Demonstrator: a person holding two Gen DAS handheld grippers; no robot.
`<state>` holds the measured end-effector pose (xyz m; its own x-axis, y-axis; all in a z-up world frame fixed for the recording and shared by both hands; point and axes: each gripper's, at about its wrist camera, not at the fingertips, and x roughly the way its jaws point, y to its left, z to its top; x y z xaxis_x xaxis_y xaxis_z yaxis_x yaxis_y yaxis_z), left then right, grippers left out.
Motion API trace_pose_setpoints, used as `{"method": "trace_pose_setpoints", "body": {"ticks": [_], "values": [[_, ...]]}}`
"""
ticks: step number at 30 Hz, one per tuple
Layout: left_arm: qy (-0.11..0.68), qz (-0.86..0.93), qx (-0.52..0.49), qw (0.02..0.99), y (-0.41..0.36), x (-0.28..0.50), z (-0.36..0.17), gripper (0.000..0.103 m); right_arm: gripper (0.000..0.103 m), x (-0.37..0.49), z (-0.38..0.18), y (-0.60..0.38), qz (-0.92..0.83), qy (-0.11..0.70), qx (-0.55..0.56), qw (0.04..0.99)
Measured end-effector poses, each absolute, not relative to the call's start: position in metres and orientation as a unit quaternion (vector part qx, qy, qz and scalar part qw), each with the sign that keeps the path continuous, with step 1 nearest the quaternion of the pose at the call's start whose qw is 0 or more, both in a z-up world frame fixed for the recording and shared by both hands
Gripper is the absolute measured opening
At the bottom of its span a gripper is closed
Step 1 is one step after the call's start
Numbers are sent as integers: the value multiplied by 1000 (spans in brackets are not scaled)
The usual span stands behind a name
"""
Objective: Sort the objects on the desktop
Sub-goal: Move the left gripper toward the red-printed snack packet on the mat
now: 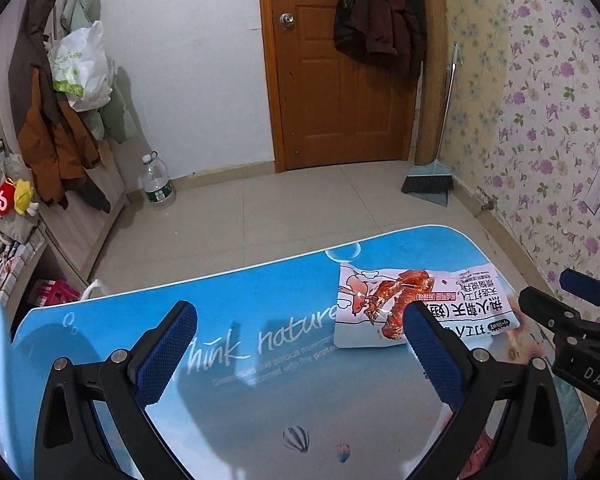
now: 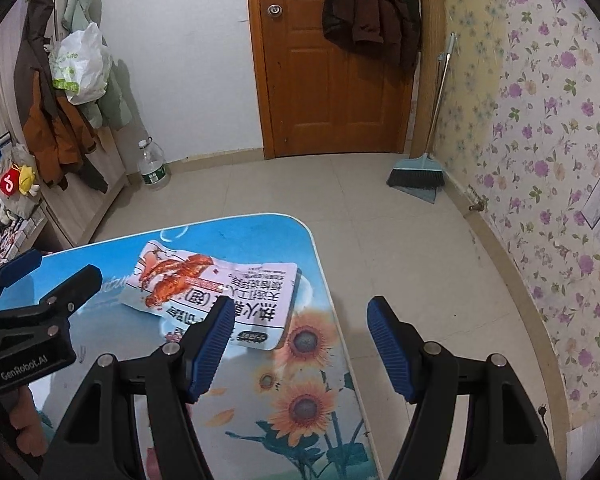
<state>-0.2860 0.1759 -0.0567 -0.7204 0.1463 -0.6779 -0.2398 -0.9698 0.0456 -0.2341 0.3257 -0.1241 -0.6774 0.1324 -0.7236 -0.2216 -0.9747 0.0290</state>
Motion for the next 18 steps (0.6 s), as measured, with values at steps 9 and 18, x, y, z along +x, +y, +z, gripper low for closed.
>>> {"method": "trace_pose_setpoints", "body": {"ticks": [9,18], "values": [[75,916,-374,124,198,-300,-71,103,70,-236,-130,339,910,61,-396,109],[90,901,-396,150,218,-310,-80,103,70,-236,-133,349,907,65,-399,117]]}}
